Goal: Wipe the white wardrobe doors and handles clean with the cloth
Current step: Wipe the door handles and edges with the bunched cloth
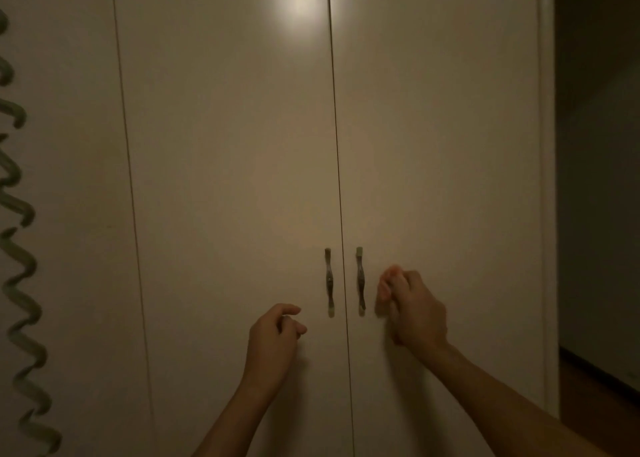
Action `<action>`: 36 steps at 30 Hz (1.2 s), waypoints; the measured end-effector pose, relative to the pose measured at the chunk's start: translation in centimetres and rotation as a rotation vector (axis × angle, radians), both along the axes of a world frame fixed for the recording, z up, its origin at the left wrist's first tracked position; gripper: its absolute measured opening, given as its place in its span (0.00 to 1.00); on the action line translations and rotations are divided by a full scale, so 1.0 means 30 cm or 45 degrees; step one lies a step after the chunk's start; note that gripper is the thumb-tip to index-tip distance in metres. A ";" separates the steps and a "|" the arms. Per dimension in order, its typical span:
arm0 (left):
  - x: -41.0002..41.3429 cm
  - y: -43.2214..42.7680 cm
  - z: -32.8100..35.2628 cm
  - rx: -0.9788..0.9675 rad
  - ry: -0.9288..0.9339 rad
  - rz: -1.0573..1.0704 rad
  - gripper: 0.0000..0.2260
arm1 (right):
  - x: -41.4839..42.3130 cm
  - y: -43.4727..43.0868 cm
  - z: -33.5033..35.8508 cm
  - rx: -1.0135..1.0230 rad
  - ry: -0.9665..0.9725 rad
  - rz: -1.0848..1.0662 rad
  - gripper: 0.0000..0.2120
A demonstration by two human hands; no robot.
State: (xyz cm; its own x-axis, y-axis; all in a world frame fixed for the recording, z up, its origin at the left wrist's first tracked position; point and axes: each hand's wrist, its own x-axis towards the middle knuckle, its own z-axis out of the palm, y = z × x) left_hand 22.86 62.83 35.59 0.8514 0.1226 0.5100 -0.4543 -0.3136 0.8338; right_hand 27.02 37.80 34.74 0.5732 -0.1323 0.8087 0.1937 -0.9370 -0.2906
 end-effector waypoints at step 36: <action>0.083 -0.469 0.144 -0.056 -0.099 -0.249 0.16 | -0.101 -0.705 0.758 -0.093 -0.285 -0.223 0.16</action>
